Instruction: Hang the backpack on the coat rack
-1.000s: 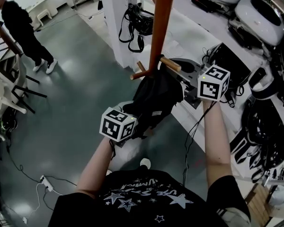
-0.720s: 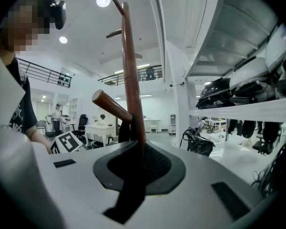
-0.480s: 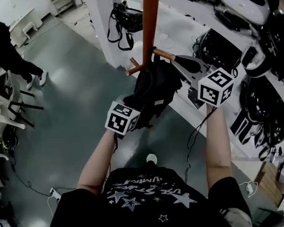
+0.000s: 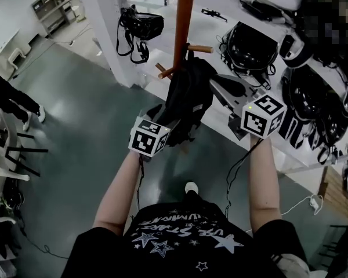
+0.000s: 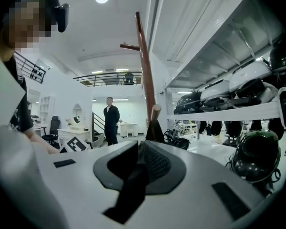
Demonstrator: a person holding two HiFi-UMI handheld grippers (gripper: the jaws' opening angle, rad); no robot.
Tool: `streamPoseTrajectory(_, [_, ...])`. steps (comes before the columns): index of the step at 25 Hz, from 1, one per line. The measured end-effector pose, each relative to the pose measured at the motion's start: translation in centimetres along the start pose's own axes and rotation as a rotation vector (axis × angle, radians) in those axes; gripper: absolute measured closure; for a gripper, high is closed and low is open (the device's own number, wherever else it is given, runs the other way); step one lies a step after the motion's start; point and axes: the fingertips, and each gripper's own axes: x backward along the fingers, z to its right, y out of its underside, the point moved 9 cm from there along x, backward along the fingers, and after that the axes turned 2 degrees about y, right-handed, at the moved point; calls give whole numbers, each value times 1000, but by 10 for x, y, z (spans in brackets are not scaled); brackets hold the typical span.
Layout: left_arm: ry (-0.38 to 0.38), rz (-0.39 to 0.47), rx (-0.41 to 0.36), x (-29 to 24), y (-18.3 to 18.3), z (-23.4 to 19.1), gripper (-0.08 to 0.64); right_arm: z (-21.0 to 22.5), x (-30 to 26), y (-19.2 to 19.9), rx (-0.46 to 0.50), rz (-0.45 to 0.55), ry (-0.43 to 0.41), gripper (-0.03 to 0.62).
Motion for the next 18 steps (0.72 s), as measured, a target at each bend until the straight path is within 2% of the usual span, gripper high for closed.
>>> streamPoseTrajectory(11, [91, 43, -45, 73, 31, 12, 256, -88, 34, 31, -57, -23, 157, 541])
streamPoseTrajectory(18, [202, 92, -88, 139, 61, 33, 261, -167, 62, 59, -64, 7, 347, 567])
